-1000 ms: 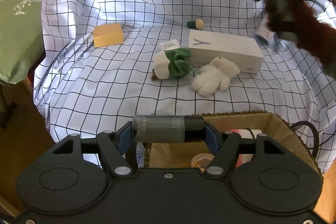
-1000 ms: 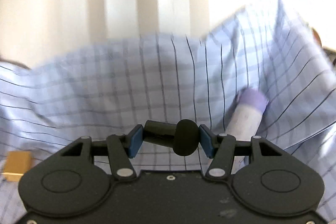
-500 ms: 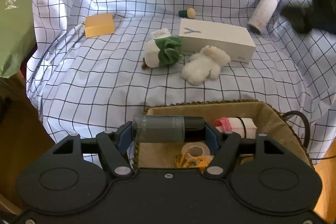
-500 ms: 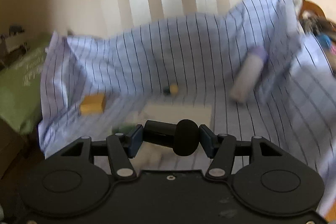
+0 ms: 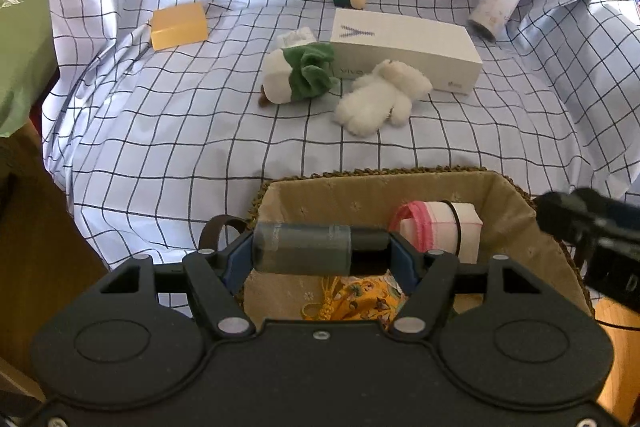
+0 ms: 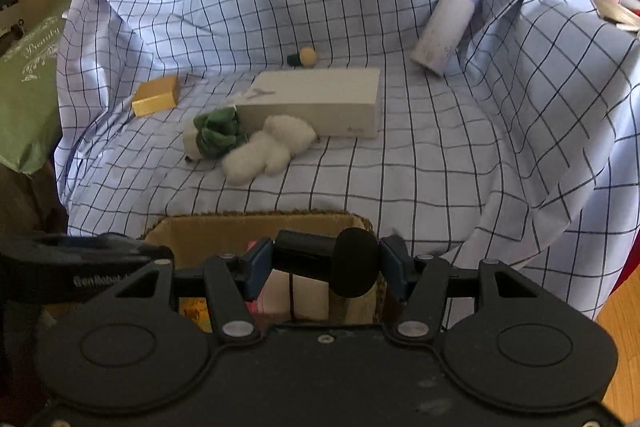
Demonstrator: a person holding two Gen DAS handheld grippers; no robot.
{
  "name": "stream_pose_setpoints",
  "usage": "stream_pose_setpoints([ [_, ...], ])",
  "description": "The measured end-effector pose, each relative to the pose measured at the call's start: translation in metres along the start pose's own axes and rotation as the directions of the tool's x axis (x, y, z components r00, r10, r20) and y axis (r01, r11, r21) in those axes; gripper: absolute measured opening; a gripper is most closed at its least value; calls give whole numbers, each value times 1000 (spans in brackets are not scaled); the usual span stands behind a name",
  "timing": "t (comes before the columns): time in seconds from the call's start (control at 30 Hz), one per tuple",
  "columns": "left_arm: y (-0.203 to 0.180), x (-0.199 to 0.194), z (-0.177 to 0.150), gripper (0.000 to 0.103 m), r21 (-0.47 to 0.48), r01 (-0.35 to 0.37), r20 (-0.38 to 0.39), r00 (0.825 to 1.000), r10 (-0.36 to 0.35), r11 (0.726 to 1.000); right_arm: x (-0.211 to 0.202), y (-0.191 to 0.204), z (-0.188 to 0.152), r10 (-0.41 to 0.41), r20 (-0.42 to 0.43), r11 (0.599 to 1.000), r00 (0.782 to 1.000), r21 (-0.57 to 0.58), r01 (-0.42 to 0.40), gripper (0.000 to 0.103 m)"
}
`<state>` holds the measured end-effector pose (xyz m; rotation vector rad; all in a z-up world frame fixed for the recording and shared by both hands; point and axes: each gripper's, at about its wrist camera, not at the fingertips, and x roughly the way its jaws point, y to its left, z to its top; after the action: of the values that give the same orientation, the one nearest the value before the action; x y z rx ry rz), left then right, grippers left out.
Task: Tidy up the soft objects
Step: 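Carry the glass vial and black stopper back over the basket with both tools, then open the left tool to drop the glass vial into the basket, then open the right tool to drop the black stopper into the basket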
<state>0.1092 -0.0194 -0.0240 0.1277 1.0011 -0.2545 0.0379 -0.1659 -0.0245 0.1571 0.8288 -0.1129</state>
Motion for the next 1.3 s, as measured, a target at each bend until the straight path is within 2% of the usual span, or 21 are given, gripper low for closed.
stream_pose_setpoints([
  [0.17, 0, -3, 3, 71, -2, -8, 21, 1000, 8, 1000, -1, 0, -1, 13, -11, 1000, 1000, -2, -13, 57],
  [0.6, -5, 1, 1, 72, 19, -41, 0, 999, 41, 999, -6, 5, -2, 45, -17, 999, 999, -23, -46, 58],
  [0.77, -6, 3, -1, 77, 25, -62, -8, 998, 62, 998, -5, 7, -4, 52, -24, 998, 998, -22, -53, 58],
  [1.3, -7, 2, -4, 82, 31, -64, -13, 998, 64, 997, -9, 7, -3, 54, -17, 998, 998, -15, -54, 60],
])
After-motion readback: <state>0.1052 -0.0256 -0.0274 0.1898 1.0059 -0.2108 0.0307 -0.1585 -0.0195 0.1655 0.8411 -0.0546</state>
